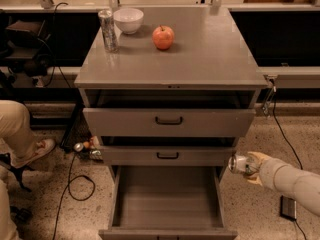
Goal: Pick 7up can from bottom drawer and place on counter
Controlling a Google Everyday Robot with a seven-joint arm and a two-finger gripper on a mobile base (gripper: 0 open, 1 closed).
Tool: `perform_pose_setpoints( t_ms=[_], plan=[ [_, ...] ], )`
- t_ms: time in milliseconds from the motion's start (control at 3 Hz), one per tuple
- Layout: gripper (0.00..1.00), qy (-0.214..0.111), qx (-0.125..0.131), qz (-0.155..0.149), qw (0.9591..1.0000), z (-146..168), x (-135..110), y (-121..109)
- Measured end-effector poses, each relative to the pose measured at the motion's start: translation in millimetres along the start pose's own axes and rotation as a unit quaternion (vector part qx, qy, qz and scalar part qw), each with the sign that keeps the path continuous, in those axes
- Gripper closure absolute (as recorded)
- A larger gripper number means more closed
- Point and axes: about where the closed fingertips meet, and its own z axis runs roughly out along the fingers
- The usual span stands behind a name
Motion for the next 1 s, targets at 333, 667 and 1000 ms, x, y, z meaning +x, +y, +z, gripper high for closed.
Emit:
perform_pose_setpoints(
  t_ms=[333, 667, 1000],
  plan=[
    [1.0, -0.023, 0.059, -0.045, 0.997, -61, -4, -60],
    [1.0, -0.039, 0.108, -0.104, 0.9879, -91, -31, -104],
    [1.0, -0.044, 0.113, -0.116, 0.9859, -90, -39, -108]
  ],
)
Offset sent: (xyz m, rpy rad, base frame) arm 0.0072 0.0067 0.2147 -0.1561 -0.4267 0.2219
